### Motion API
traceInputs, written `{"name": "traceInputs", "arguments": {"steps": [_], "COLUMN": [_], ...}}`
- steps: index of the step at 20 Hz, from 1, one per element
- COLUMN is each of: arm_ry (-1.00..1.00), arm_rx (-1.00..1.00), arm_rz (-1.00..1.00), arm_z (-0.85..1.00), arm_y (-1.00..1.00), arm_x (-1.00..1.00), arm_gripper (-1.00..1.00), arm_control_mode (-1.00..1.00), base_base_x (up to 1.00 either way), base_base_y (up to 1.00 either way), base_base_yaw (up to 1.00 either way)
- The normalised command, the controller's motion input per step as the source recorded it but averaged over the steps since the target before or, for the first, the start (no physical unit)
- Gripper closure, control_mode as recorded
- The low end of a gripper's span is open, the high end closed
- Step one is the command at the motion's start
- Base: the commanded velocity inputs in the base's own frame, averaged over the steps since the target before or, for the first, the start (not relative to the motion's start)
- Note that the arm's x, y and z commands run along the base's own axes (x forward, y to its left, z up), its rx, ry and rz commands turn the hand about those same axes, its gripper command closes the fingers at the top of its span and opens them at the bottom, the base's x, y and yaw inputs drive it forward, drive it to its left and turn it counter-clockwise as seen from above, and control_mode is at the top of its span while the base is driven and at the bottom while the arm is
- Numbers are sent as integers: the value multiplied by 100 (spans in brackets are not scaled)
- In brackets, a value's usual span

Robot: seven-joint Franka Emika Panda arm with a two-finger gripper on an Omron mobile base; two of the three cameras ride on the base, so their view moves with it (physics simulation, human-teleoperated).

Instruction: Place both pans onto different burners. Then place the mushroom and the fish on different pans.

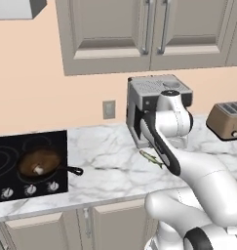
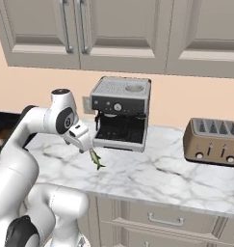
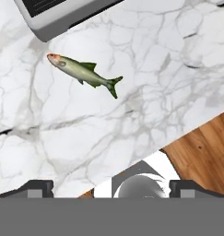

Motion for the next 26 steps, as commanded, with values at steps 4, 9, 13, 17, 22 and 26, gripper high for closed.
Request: {"name": "traceInputs", "arguments": {"steps": [4, 9, 13, 17, 22, 26], "arm_ry": [0, 0, 2, 3, 1, 4], "arm_rx": [0, 0, 0, 0, 0, 0], "arm_rz": [0, 0, 0, 0, 3, 1], "arm_z": [0, -2, -23, -35, -30, -21], "arm_y": [0, -14, -6, -5, -10, -8], "arm_x": [0, 16, 38, 24, 12, 14], "arm_gripper": [-100, -100, -100, -100, -100, -100], "arm_control_mode": [100, -100, -100, -100, -100, -100], "base_base_x": [29, 5, 0, 0, 0, 0], "base_base_y": [-26, -4, 0, 0, 0, 0], "base_base_yaw": [0, 0, 0, 0, 0, 0]}}
